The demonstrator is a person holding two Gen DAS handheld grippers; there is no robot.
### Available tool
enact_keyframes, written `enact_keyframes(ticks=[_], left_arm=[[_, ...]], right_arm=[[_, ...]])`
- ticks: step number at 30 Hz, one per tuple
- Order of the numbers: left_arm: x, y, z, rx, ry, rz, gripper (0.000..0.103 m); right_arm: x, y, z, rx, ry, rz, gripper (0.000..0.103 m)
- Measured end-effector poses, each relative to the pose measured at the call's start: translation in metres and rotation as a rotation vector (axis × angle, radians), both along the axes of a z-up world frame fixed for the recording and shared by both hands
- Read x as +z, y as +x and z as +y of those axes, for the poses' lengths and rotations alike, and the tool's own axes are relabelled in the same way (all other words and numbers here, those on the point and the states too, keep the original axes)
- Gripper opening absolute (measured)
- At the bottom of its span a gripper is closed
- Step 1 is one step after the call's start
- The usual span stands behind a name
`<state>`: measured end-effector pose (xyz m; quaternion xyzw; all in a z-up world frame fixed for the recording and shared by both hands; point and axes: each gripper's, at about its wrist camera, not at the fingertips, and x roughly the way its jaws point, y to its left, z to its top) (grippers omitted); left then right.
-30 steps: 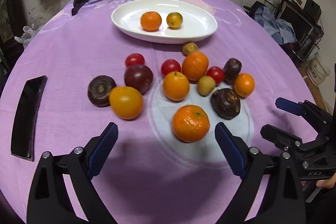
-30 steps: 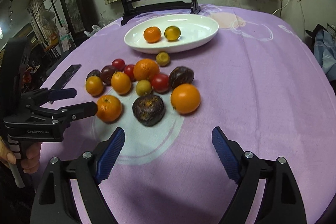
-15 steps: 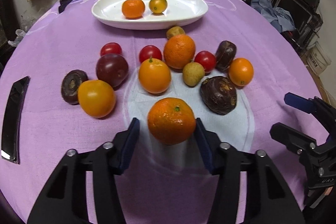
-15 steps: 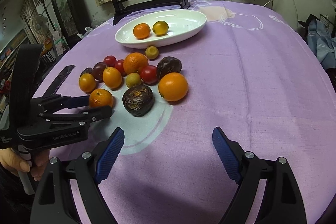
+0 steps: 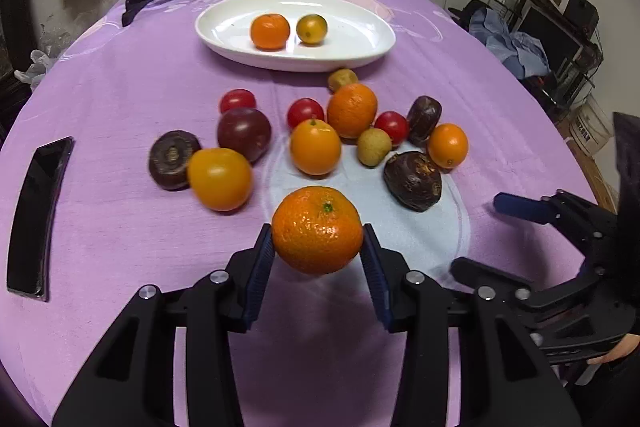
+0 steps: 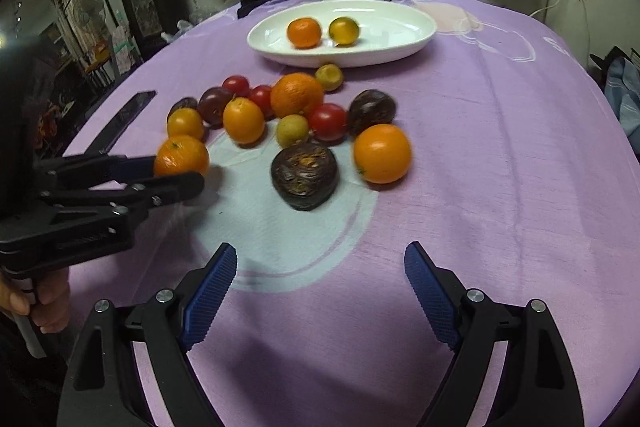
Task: Organize fruits
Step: 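Grasp a tangerine with the left tool while the right tool grasps a dark brown fruit, then move both held fruits over the white plate and open both tools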
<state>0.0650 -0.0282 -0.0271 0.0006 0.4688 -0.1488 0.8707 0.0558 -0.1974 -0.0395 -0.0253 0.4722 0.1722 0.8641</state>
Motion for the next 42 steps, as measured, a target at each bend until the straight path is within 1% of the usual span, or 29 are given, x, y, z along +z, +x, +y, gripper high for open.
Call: enact_keyframes(ticks=[5, 10, 11, 13, 14, 15, 16, 24, 27, 31, 33, 37, 42], left_arm=[[0.003, -0.005, 0.018, 0.016, -0.021, -0.007, 0.043], [0.000, -0.005, 0.033, 0.036, -0.037, 0.002, 0.043], [0.000, -0.005, 0.035, 0.041, -0.039, 0.004, 0.043], [0.000, -0.004, 0.040, 0.050, -0.043, 0.006, 0.043], [0.000, -0.004, 0.042, 0.054, -0.044, 0.007, 0.043], [0.000, -0.004, 0.043, 0.058, -0.045, 0.007, 0.043], [0.000, -0.004, 0.044, 0.060, -0.043, 0.006, 0.043], [0.009, 0.000, 0.041, 0.043, -0.032, -0.009, 0.043], [0.019, 0.003, 0.035, 0.017, -0.031, -0.023, 0.043], [0.036, 0.013, 0.028, -0.018, -0.035, -0.052, 0.043], [0.048, 0.024, 0.025, -0.024, -0.035, -0.072, 0.043], [0.067, 0.050, 0.018, -0.021, -0.026, -0.116, 0.043], [0.075, 0.095, 0.012, 0.005, -0.015, -0.128, 0.043]], right_arm=[[-0.007, 0.016, 0.020, 0.012, -0.035, 0.018, 0.085], [-0.009, 0.034, 0.032, -0.018, -0.066, 0.013, 0.076], [-0.008, 0.037, 0.032, -0.026, -0.067, 0.010, 0.070], [-0.008, 0.042, 0.033, -0.046, -0.064, 0.003, 0.066], [-0.008, 0.044, 0.033, -0.053, -0.068, -0.002, 0.059], [-0.008, 0.046, 0.034, -0.060, -0.081, -0.010, 0.045], [-0.007, 0.047, 0.033, -0.063, -0.085, -0.011, 0.045], [0.002, 0.031, 0.015, -0.043, 0.007, 0.016, 0.045], [0.016, 0.024, 0.006, -0.029, 0.053, 0.002, 0.044], [0.046, 0.023, -0.004, -0.019, 0.088, -0.067, 0.044], [0.061, 0.029, -0.007, -0.013, 0.092, -0.107, 0.044], [0.077, 0.053, -0.010, -0.017, 0.066, -0.163, 0.044], [0.077, 0.096, -0.011, -0.033, 0.056, -0.161, 0.045]])
